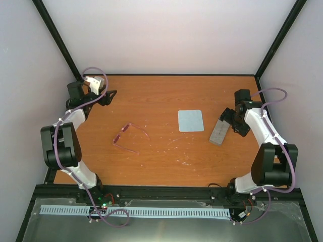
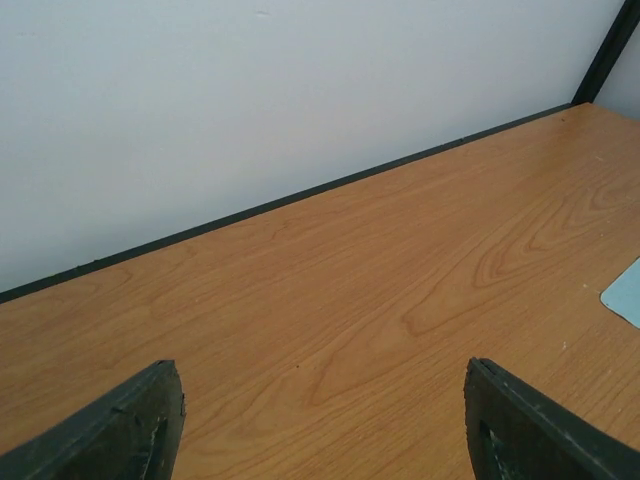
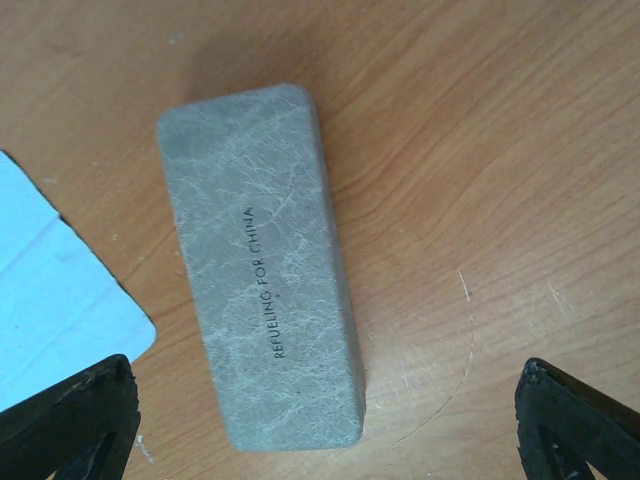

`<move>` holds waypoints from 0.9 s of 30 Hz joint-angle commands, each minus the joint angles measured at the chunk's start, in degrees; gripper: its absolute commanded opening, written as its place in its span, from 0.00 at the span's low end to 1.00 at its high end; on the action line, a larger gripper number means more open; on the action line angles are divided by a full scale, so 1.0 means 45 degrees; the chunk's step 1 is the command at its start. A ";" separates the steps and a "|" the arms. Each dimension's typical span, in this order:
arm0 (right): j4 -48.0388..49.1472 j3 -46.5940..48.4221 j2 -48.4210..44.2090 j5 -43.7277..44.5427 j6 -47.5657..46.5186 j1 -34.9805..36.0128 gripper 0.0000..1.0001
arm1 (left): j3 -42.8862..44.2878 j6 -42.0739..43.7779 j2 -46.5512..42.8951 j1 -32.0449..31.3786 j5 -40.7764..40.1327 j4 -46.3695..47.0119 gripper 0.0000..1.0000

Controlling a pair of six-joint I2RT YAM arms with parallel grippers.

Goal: Organize the sunglasses
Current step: Pick up the sunglasses case from the center of the board.

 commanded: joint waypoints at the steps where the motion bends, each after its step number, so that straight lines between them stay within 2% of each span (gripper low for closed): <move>1: 0.0708 0.0062 -0.0665 -0.0285 -0.0370 -0.0177 1.00 | 0.1152 0.0440 0.0450 -0.0577 -0.0282 -0.1031 0.76; 5: 0.1311 -0.0032 -0.0279 -0.1965 -0.1201 -0.0726 1.00 | 0.2065 0.0455 0.0937 -0.1037 -0.0576 -0.1823 0.76; 9: -0.0443 0.1242 0.1504 -0.2352 -0.2137 -0.0703 0.99 | 0.2756 0.0627 0.1385 -0.1318 -0.0945 -0.2417 0.76; 14: -0.1996 0.2140 0.3379 -0.2064 -0.2628 -0.0364 0.97 | 0.3425 0.1123 0.1957 -0.1395 -0.1629 -0.2900 0.77; 19: -0.2045 0.2506 0.4436 -0.2227 -0.2356 -0.0178 0.98 | 0.4311 0.1648 0.2572 -0.1417 -0.2278 -0.3827 0.77; 27: -0.2000 0.3727 0.6165 -0.2128 -0.2200 0.0362 0.98 | 0.3798 0.2050 0.2533 -0.1416 -0.2046 -0.4087 0.77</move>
